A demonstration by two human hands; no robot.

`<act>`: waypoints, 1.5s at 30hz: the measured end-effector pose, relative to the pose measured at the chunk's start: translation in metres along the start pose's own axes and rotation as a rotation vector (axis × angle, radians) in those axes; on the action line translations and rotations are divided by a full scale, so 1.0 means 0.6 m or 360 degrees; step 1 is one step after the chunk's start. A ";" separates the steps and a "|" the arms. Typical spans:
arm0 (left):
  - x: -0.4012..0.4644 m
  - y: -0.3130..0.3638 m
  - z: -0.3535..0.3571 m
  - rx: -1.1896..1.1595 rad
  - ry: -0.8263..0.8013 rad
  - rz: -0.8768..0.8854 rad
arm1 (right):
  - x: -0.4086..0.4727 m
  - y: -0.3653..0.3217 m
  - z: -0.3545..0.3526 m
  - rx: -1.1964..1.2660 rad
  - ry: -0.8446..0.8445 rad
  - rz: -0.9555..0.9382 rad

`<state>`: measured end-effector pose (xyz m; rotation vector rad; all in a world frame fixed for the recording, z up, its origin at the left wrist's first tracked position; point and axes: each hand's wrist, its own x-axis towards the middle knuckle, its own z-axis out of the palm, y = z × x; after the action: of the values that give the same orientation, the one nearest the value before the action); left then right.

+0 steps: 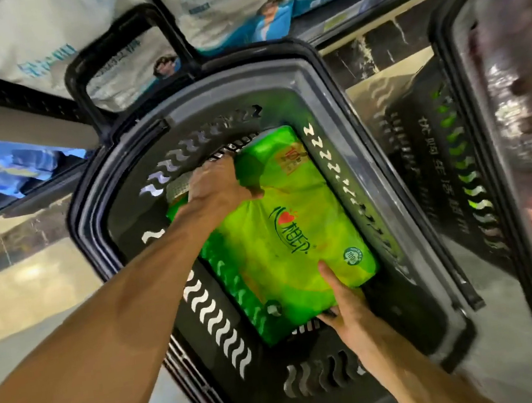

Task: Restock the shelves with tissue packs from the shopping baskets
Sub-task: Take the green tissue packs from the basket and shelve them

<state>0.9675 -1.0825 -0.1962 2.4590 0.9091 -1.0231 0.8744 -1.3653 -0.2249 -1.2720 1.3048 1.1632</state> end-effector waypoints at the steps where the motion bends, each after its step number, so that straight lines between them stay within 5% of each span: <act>1: -0.014 -0.001 -0.013 -0.0015 0.0016 0.0028 | -0.017 0.000 -0.006 -0.0006 -0.0012 -0.0012; 15: -0.288 -0.039 -0.215 -0.0313 0.0255 0.0020 | -0.304 -0.018 -0.042 -0.0152 -0.0074 -0.0353; 21: -0.393 -0.036 -0.304 -0.0547 0.0333 0.0070 | -0.439 -0.038 -0.045 -0.0189 -0.0085 -0.0772; 32: -0.590 -0.098 -0.417 -0.1338 0.0878 -0.0180 | -0.665 -0.218 -0.010 -0.0700 -0.0285 -0.1603; 45: -0.766 -0.086 -0.620 -0.1867 0.1723 0.0088 | -1.026 -0.345 0.055 -0.0873 -0.0502 -0.2455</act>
<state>0.8767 -1.0534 0.3895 1.7483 1.1740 0.8519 1.0928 -1.2689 0.3801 -1.7739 -0.4174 0.4642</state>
